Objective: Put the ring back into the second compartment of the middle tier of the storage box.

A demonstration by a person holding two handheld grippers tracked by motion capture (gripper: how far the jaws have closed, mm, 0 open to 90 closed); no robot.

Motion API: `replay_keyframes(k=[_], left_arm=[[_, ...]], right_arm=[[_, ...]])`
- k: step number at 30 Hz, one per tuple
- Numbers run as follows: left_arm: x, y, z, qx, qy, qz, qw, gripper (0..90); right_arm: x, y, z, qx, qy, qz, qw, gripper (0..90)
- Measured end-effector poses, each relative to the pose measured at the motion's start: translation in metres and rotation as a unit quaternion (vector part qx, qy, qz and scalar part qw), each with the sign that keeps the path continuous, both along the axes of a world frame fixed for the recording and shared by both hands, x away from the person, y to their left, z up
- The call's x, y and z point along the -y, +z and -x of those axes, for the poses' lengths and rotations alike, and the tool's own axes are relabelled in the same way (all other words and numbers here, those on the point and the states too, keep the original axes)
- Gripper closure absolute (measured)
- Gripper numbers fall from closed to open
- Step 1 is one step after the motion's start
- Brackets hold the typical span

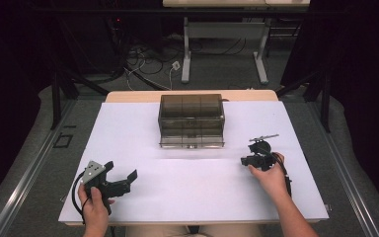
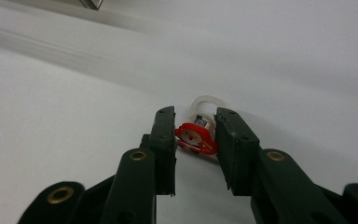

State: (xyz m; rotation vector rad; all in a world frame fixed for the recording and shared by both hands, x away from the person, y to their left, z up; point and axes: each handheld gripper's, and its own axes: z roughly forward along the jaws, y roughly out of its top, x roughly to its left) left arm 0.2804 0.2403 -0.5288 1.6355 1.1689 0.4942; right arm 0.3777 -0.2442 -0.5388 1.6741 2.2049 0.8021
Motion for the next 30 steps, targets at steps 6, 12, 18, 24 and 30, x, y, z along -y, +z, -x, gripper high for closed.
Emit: replay_keyframes(k=[6, 12, 18, 24, 30], left_arm=[[0.0002, -0.0002, -0.0002, 0.000, -0.001, 0.000, 1.0000, 0.3], [0.0002, -0.0005, -0.0005, -0.001, -0.001, 0.001, 1.0000, 0.3], [0.0004, -0.0007, -0.0007, -0.001, -0.001, 0.001, 1.0000, 0.3], [0.0007, -0.0011, -0.0010, -0.002, -0.001, 0.003, 1.0000, 0.3], [0.0008, -0.0014, -0.0013, -0.003, 0.000, 0.004, 1.0000, 0.3]], right_arm=[[-0.0003, 0.0007, 0.0008, 0.007, -0.001, -0.008, 0.9999, 69.2], [0.0000, 0.0022, 0.0013, 0.027, 0.001, -0.016, 0.9995, 69.1], [-0.0009, 0.0036, 0.0022, 0.040, -0.001, -0.026, 0.9989, 68.9], [0.0002, 0.0057, 0.0028, 0.057, 0.000, -0.029, 0.9979, 68.8], [0.0004, 0.0087, 0.0045, 0.081, 0.000, -0.034, 0.9961, 68.7]])
